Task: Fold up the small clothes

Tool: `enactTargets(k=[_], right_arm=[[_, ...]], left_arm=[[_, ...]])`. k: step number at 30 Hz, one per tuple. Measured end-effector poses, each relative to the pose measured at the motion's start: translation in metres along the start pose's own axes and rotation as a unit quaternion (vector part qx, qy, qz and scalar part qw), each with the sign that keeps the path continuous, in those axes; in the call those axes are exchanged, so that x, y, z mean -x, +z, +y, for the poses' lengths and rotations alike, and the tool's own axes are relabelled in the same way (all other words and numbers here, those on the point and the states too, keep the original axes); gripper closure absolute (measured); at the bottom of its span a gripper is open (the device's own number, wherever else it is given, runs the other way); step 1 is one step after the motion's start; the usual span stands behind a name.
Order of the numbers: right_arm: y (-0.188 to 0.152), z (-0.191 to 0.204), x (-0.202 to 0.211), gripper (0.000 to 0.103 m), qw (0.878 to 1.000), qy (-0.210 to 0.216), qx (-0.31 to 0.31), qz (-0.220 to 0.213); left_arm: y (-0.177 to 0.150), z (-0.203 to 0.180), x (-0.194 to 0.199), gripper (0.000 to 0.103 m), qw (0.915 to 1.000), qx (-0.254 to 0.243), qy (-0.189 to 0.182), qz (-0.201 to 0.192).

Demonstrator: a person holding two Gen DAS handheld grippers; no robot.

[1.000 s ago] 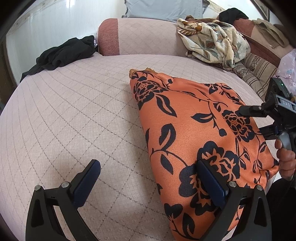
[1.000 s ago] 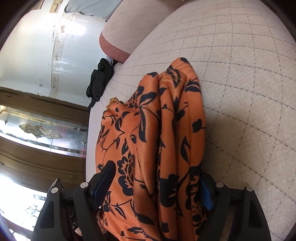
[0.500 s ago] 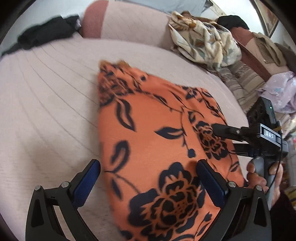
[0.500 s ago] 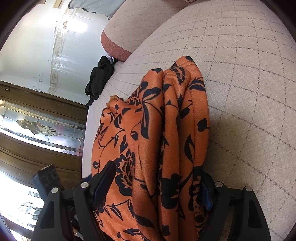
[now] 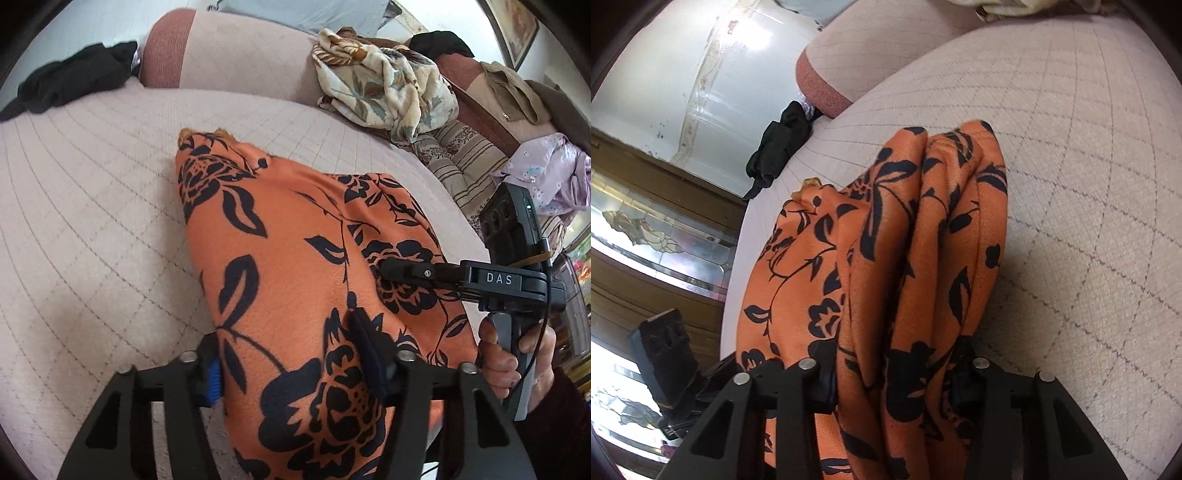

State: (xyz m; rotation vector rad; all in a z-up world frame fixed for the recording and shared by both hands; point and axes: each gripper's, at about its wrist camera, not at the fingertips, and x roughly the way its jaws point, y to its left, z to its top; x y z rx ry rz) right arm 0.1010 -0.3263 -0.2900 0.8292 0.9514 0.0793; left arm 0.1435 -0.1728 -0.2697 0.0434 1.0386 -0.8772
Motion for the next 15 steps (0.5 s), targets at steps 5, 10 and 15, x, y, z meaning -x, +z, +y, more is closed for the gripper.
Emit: enactTargets(k=[5,10,15], right_arm=[[-0.002,0.014,0.001,0.062,1.0,0.006,0.024,-0.019],[-0.004,0.017,-0.002,0.062,0.999,0.002,0.027,-0.027],[0.002,0.006,-0.009,0.062,1.0,0.001,-0.005,-0.01]], left_arm=[[0.001,-0.004,0.01,0.054,0.9998,-0.01,0.013,-0.008],[0.001,-0.006,0.013,0.052,0.9994,-0.019,0.028,-0.006],[-0.002,0.016,-0.002,0.019,0.9982,0.045,0.028,0.025]])
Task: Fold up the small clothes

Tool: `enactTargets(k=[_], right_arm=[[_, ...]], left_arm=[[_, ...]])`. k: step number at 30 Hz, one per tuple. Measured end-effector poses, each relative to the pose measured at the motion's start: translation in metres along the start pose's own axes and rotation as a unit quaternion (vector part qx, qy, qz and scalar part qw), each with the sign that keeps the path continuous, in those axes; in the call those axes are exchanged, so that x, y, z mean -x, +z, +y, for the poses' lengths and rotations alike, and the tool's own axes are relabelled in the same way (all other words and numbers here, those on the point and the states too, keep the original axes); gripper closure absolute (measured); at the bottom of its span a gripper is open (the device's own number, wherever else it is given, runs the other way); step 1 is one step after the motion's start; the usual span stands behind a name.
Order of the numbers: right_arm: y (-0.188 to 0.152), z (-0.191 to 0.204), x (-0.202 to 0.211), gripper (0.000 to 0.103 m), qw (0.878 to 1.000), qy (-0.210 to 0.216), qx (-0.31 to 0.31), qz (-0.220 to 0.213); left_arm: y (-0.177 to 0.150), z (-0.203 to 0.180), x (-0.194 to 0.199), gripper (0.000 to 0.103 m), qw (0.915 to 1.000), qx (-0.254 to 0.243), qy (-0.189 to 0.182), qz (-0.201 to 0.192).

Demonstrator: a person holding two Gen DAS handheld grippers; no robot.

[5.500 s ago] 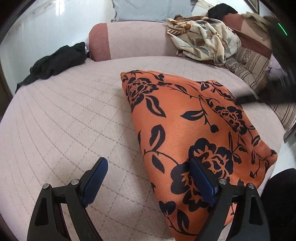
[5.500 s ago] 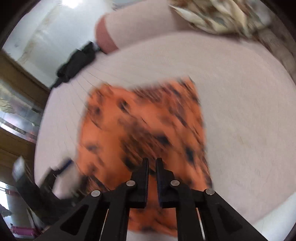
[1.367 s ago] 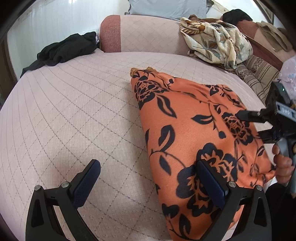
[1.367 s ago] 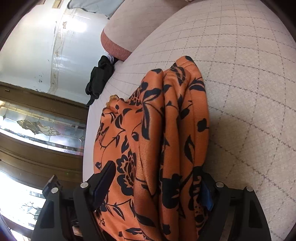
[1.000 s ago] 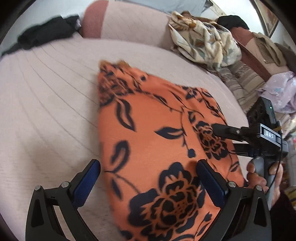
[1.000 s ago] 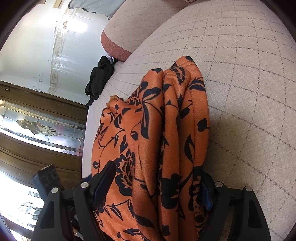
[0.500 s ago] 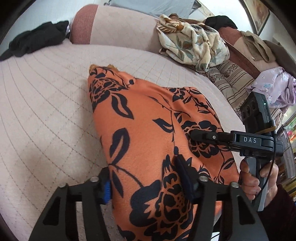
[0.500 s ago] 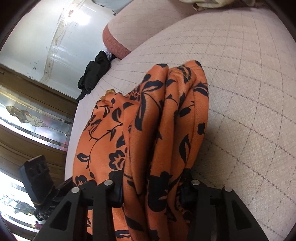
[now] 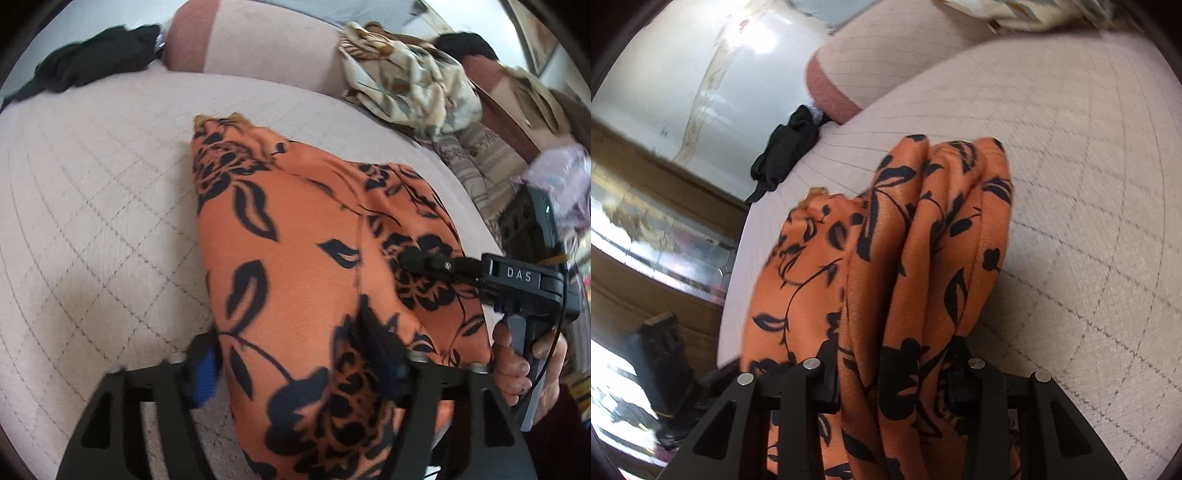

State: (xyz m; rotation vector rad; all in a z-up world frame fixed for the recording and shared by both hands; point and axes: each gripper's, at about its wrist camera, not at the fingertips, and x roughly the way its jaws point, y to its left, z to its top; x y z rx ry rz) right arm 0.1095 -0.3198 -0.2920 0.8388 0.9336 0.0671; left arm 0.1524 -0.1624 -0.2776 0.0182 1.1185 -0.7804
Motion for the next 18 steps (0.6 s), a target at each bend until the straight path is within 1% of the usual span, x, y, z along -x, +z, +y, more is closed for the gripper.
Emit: enactTargets(k=[1,2,3,4,5,6,7,9,10,12,15,18], right_arm=[[0.001,-0.005,-0.002,0.059,1.0,0.004,-0.014,0.007],[0.002,-0.012,-0.004,0.053,0.999,0.008,-0.032,0.016],[0.003,-0.018,-0.006,0.053,0.998,0.015,-0.048,0.024],[0.004,-0.02,-0.007,0.051,0.998,0.021,-0.057,0.026],[0.004,-0.02,-0.007,0.05,0.998,0.023,-0.057,0.027],[0.004,-0.019,-0.007,0.049,0.998,0.022,-0.053,0.026],[0.003,-0.016,-0.008,0.049,0.998,0.019,-0.046,0.024],[0.001,-0.006,-0.008,0.051,1.0,0.006,-0.017,0.018],[0.0,-0.002,-0.007,0.058,1.0,0.005,-0.008,0.014],[0.0,0.004,-0.003,0.061,1.0,0.006,0.004,0.003],[-0.002,0.011,0.001,0.063,1.0,0.0,0.02,-0.01],[-0.003,0.014,0.006,0.064,0.999,0.001,0.031,-0.023]], left_arm=[[0.0,0.002,-0.002,0.016,1.0,0.006,0.0,0.005],[0.0,0.005,-0.006,0.016,0.9998,0.015,-0.008,0.011],[-0.001,0.007,-0.007,0.016,0.9995,0.025,-0.017,0.011],[-0.001,0.006,-0.006,0.016,0.9995,0.024,-0.02,0.005],[-0.002,0.003,-0.004,0.029,0.9996,0.014,-0.025,0.0],[-0.002,-0.002,-0.002,0.038,0.9995,0.001,-0.03,-0.007],[-0.003,-0.006,0.001,0.042,0.9996,-0.009,-0.02,-0.017],[-0.003,-0.014,0.008,0.053,0.9988,-0.035,-0.005,-0.035],[-0.003,-0.014,0.009,0.054,0.9985,-0.037,-0.004,-0.04],[-0.001,-0.012,0.013,0.06,0.9985,-0.033,-0.007,-0.044],[0.002,-0.013,0.018,0.062,0.9982,-0.032,0.0,-0.051],[0.003,-0.016,0.031,0.062,0.9958,-0.046,0.024,-0.075]])
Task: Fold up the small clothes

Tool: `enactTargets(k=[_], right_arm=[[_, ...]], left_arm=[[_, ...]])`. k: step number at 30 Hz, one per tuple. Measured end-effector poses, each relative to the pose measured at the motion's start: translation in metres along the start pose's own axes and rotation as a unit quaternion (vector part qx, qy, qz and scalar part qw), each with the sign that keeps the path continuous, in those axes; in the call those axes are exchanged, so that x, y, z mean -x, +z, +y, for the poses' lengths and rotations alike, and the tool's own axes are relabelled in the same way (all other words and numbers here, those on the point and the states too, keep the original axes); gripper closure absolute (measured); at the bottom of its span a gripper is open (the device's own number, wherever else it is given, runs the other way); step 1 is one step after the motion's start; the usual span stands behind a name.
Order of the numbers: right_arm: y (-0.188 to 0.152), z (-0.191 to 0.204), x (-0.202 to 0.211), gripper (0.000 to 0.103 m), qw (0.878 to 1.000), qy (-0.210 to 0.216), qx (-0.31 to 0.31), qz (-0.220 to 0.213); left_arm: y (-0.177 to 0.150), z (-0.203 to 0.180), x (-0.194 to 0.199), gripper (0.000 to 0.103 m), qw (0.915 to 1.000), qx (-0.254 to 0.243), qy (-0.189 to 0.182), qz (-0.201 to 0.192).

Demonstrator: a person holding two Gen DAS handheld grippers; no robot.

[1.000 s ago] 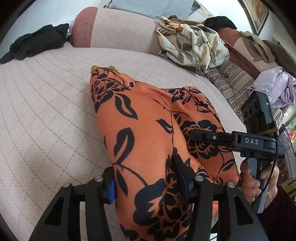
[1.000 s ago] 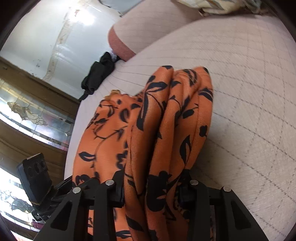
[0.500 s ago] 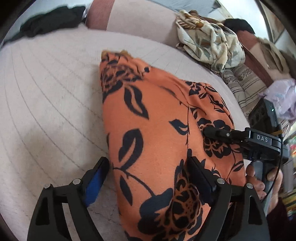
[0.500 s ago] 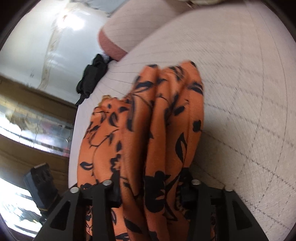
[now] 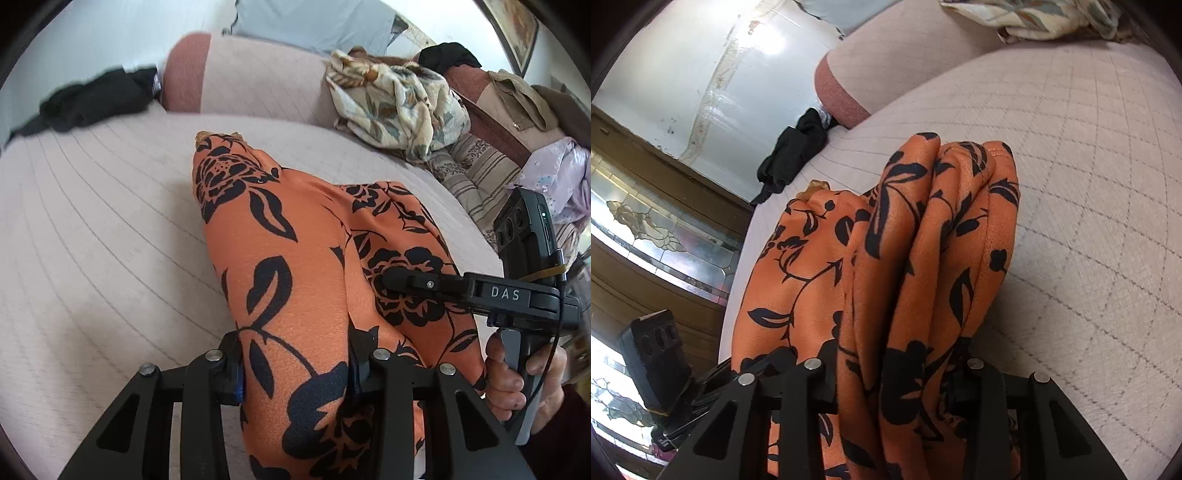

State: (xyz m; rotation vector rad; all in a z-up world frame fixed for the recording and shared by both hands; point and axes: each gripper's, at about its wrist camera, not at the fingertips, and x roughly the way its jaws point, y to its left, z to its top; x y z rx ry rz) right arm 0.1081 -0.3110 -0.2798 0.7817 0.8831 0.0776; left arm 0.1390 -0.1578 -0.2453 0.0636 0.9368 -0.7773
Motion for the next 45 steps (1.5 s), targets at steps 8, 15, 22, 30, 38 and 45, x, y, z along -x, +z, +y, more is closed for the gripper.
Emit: enactTargets(k=[8,15,22,30,38,45], right_arm=[[-0.001,0.02,0.015,0.064,0.998,0.027,0.032,-0.037],[-0.001,0.025,0.016,0.064,0.998,0.037,0.04,-0.035],[-0.001,0.024,0.007,0.064,0.998,0.04,0.048,-0.022],[-0.001,0.021,-0.003,0.064,0.998,0.037,0.046,-0.009],[-0.001,0.007,-0.006,0.064,0.999,0.03,0.041,0.001],[0.0,0.005,-0.005,0.064,0.999,0.023,0.035,0.011]], left_arm=[[0.002,0.013,0.038,0.062,0.9986,-0.006,0.032,-0.042],[0.001,0.033,0.052,0.062,0.997,0.005,0.059,-0.049],[-0.006,0.06,0.063,0.062,0.9952,0.024,0.081,-0.05],[-0.012,0.082,0.064,0.062,0.9937,0.042,0.094,-0.046],[-0.013,0.087,0.059,0.062,0.9934,0.043,0.099,-0.039],[-0.014,0.088,0.052,0.062,0.9933,0.047,0.102,-0.027]])
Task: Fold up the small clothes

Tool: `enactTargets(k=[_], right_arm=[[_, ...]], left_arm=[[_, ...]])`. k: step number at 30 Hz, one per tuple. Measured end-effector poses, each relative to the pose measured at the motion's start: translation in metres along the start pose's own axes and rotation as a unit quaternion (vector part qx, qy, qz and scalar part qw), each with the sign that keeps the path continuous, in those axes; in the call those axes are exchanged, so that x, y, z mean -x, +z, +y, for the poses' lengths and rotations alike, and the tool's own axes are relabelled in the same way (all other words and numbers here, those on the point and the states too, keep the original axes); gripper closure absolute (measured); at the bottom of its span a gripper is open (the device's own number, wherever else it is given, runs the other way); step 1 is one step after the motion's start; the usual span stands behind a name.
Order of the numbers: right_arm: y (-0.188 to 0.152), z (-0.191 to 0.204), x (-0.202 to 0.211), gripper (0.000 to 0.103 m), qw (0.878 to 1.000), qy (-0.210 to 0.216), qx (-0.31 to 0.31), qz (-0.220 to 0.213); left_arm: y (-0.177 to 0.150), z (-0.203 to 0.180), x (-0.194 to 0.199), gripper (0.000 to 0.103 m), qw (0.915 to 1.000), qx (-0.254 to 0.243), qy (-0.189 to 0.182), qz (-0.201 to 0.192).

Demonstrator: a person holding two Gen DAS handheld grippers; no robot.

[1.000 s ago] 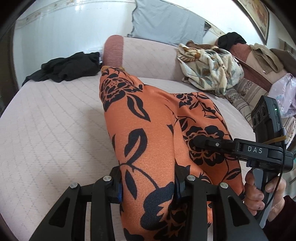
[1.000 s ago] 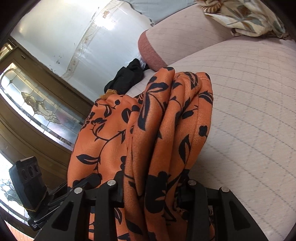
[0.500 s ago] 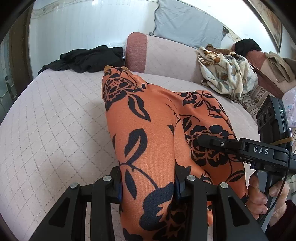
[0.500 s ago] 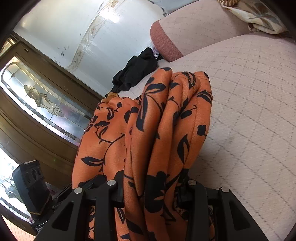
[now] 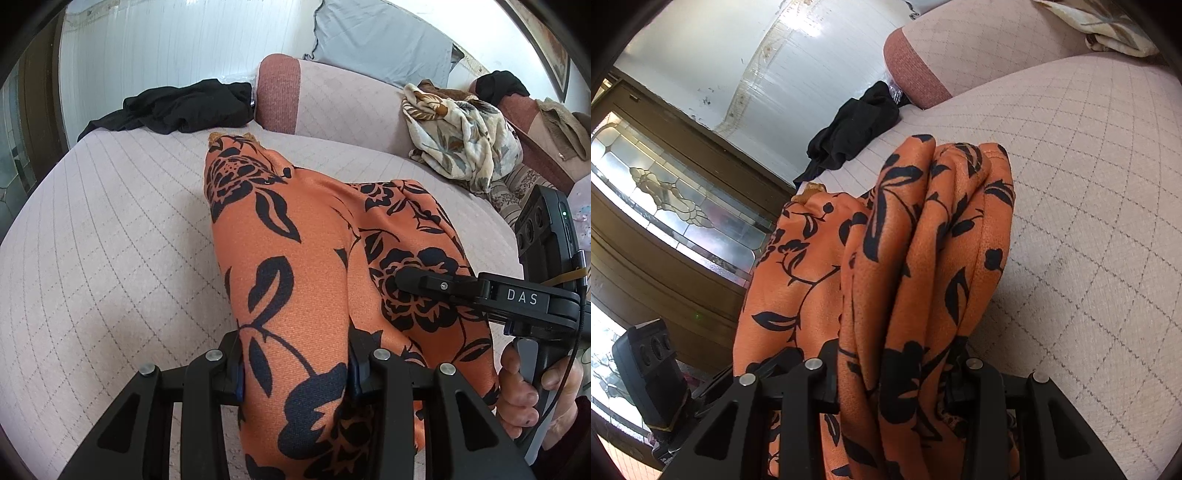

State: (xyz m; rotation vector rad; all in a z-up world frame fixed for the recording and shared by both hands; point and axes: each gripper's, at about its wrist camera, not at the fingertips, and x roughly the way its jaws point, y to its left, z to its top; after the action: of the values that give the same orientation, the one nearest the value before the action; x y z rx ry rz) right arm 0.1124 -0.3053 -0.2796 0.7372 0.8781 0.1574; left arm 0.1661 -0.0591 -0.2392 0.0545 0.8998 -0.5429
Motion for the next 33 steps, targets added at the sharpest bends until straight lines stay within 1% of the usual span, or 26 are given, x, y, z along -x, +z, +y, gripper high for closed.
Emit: enactTargets(k=[10,13,18,20,26,30,33], right_arm=[[0.004,0.004,-0.017,0.064,1.0,-0.017,-0.013,0.023],[0.007,0.001,-0.023,0.064,0.999,-0.018,-0.024,0.028],[0.009,0.0,-0.027,0.061,0.999,-0.018,-0.033,0.031],[0.01,-0.002,-0.029,0.058,0.998,-0.018,-0.039,0.034],[0.011,-0.007,-0.031,0.055,0.998,-0.019,-0.051,0.036],[0.01,-0.006,-0.03,0.054,0.998,-0.026,-0.047,0.034],[0.006,-0.008,-0.02,0.053,0.998,-0.033,-0.044,0.03]], left_arm=[[-0.002,0.005,-0.012,0.061,0.9995,0.016,0.006,0.026],[-0.003,0.007,-0.014,0.058,0.9994,0.019,0.008,0.029],[-0.005,0.008,-0.016,0.05,0.9992,0.015,0.02,0.032],[-0.005,0.008,-0.016,0.048,0.9991,0.013,0.023,0.033],[-0.008,0.007,-0.015,0.041,0.9988,0.0,0.038,0.029],[-0.011,0.005,-0.012,0.03,0.9977,-0.015,0.061,0.023],[-0.014,0.008,-0.009,0.029,0.9979,-0.011,0.06,0.023]])
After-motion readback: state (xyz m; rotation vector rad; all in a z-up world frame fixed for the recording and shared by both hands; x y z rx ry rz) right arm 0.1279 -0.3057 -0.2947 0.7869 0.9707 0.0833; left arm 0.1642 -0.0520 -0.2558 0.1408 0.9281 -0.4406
